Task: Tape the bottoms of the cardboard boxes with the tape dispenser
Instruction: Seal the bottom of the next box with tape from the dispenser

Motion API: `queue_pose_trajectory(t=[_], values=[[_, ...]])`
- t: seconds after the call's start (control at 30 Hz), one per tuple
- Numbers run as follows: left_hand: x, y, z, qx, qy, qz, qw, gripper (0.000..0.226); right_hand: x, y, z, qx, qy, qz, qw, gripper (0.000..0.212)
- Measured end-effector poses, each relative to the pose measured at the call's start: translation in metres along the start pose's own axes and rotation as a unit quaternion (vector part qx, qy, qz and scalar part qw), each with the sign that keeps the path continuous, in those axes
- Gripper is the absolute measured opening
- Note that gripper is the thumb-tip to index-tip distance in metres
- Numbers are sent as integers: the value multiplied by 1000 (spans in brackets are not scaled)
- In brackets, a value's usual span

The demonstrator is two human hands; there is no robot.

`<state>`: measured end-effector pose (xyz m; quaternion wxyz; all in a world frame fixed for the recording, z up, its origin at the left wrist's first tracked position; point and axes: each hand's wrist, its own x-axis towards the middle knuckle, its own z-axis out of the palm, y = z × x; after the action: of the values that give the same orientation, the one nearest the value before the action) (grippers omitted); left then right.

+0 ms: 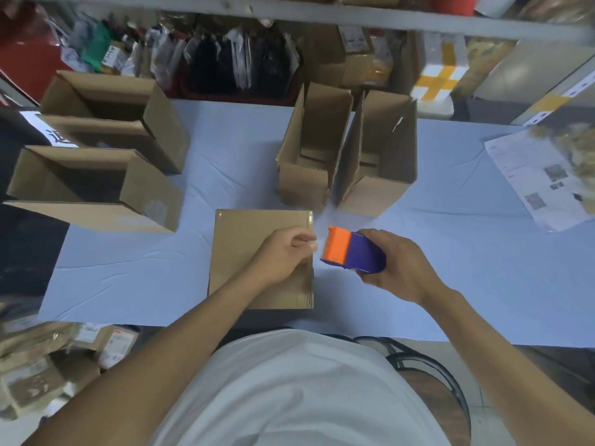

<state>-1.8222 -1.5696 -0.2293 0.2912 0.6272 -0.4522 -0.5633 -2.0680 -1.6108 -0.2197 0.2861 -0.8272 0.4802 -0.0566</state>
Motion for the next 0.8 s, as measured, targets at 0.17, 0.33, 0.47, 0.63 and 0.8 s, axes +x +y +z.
queue_pose_trajectory(t=[0.17,0.33,0.47,0.63,0.8], values=[[-13,0,3,-98,39,-66,992,14,-7,-11,8,25,-6,-41,999,66],[-25,-10,-18,-18,111,-113,987,19,-10,13,1,-32,-69,-25,997,63],[-20,-13,-21,36,140,-157,977,14,-2,33,-2,-71,-82,-3,994,64],[-6,-10,-19,55,128,-191,972,14,8,42,4,-65,-101,8,993,62],[5,-2,-17,247,92,-212,941,26,11,45,13,-93,-134,13,987,61]])
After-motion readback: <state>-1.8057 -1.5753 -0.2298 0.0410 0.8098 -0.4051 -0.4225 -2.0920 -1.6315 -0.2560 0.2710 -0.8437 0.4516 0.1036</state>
